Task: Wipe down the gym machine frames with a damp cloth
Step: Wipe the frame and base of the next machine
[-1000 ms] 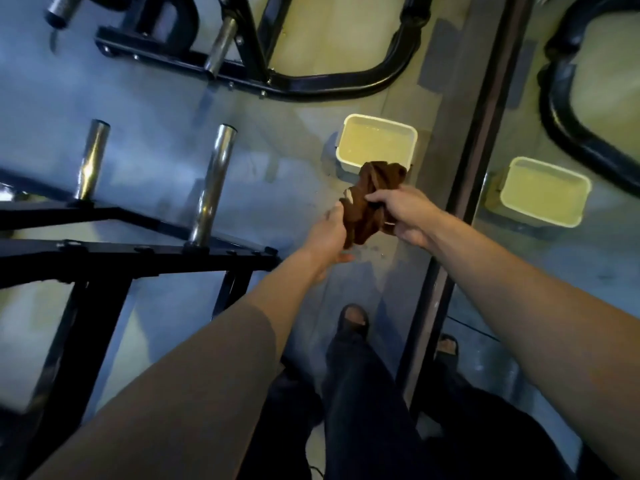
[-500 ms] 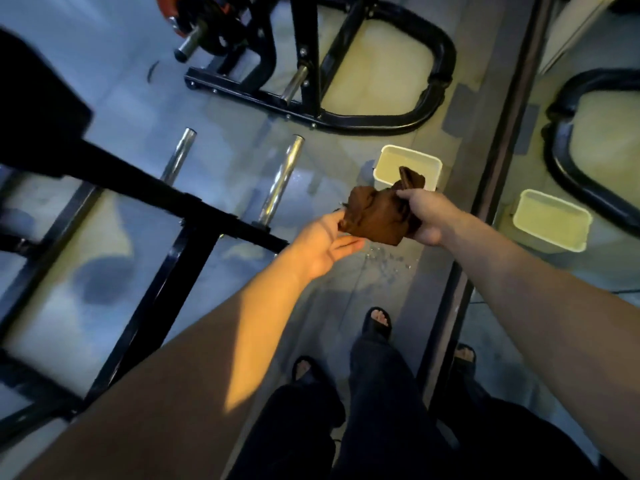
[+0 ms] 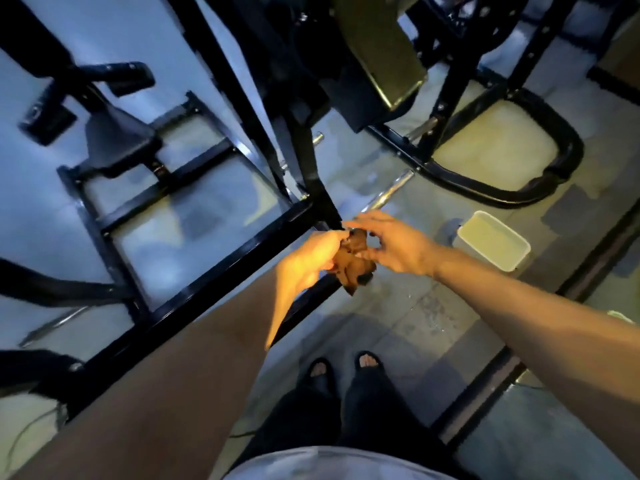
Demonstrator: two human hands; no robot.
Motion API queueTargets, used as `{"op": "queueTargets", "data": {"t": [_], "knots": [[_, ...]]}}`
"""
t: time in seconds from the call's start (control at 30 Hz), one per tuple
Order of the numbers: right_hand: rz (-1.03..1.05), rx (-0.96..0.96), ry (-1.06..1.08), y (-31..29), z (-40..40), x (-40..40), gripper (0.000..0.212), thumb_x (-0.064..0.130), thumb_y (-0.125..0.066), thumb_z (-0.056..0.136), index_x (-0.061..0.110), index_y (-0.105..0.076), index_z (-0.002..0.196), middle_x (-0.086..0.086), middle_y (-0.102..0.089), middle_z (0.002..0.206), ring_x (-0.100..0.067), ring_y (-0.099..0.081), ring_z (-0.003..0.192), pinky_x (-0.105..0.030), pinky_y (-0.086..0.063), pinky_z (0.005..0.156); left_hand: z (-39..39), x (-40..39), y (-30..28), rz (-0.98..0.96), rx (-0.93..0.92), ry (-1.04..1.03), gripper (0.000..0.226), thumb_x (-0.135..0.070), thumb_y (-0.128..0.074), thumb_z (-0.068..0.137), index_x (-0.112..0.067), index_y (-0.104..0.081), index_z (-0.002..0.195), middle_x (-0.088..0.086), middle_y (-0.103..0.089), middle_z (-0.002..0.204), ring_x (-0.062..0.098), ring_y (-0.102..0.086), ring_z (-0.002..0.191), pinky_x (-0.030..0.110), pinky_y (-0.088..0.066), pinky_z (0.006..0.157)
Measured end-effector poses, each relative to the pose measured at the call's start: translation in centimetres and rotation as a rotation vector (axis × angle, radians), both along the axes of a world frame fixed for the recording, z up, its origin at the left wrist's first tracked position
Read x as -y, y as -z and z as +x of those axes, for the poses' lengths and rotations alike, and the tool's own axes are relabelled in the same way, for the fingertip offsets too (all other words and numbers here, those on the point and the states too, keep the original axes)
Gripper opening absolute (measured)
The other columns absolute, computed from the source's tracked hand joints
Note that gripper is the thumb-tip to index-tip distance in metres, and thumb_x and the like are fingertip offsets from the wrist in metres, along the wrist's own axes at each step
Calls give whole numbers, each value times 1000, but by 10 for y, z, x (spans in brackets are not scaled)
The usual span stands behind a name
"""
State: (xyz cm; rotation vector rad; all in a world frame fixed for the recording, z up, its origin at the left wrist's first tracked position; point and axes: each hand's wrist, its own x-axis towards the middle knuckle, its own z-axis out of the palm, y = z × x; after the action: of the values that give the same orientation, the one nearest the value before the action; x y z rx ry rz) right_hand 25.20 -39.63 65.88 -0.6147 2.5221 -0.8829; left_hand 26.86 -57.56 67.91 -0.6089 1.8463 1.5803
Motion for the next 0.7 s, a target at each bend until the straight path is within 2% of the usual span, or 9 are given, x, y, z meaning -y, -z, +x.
{"op": "queueTargets", "data": {"t": [0.1, 0.17, 0.23, 0.3, 0.37, 0.43, 0.53, 0.6, 0.7], "knots": [[-93, -7, 47, -4, -9, 38, 30, 32, -72, 97, 19, -73, 124, -3, -73, 113, -19, -68, 102, -40, -55, 94, 9, 27, -7, -90, -50, -258, 31, -36, -56, 101, -10, -72, 101, 4, -71, 81, 16, -67, 72, 30, -51, 68], [-216, 124, 187, -6, -17, 60, 27, 40, -71, 97, 13, -75, 103, -3, -76, 93, -18, -71, 89, -38, -56, 85, 20, 50, -11, -93, -86, -495, 45, -57, -54, 99, -15, -71, 95, 3, -70, 87, 20, -66, 85, 34, -51, 78], [-324, 266, 301, -10, -23, 85, 35, 40, -74, 95, 5, -72, 93, -8, -76, 90, -18, -71, 85, -34, -56, 81, 35, 76, -10, -62, -83, -555, 64, -77, -50, 91, -17, -70, 92, 0, -69, 90, 16, -65, 87, 34, -48, 89], [-460, 468, 305, -14, -25, 114, 26, 27, -72, 98, 2, -67, 96, -15, -73, 93, -25, -69, 87, -39, -55, 82, 57, 105, -12, -88, -139, -467, 61, -75, -55, 90, -17, -64, 76, -7, -65, 73, 11, -60, 73, 21, -47, 76], [-525, 580, 212, -18, -25, 146, 5, 10, -68, 99, 5, -66, 99, -12, -72, 91, -26, -68, 89, -38, -55, 82, 77, 131, -9, -158, -223, -319, 40, -50, -66, 97, -17, -62, 75, -10, -58, 61, 10, -55, 61, 14, -41, 55], [-450, 527, 70, -19, -25, 178, 11, 5, -69, 96, 10, -64, 88, 0, -71, 78, -16, -69, 81, -32, -55, 78, 95, 158, -12, -133, -260, -254, 16, -28, -75, 94, -13, -71, 95, -1, -72, 75, 12, -69, 67, 19, -53, 60], [-177, 304, -176, -26, -19, 216, 29, 19, -74, 97, 12, -62, 71, 9, -64, 70, -4, -62, 70, -30, -51, 78, 124, 198, -9, -330, -306, -198, 17, -36, -80, 88, -23, -71, 92, 2, -76, 82, 18, -73, 75, 37, -60, 75], [-2, 79, -362, -31, -12, 239, 52, 29, -68, 101, 22, -49, 53, 14, -54, 56, -3, -54, 56, -31, -43, 68, 144, 223, -5, -464, -303, -140, 19, -46, -80, 86, -31, -69, 90, -7, -73, 80, 11, -71, 74, 33, -59, 76], [-2, -110, -494, -40, 5, 277, 62, 32, -61, 105, 20, -46, 46, 10, -53, 49, -7, -55, 52, -28, -39, 66, 178, 261, 3, -526, -200, -93, 25, -39, -80, 88, -21, -72, 103, -3, -73, 91, 10, -70, 83, 30, -57, 80]]}}
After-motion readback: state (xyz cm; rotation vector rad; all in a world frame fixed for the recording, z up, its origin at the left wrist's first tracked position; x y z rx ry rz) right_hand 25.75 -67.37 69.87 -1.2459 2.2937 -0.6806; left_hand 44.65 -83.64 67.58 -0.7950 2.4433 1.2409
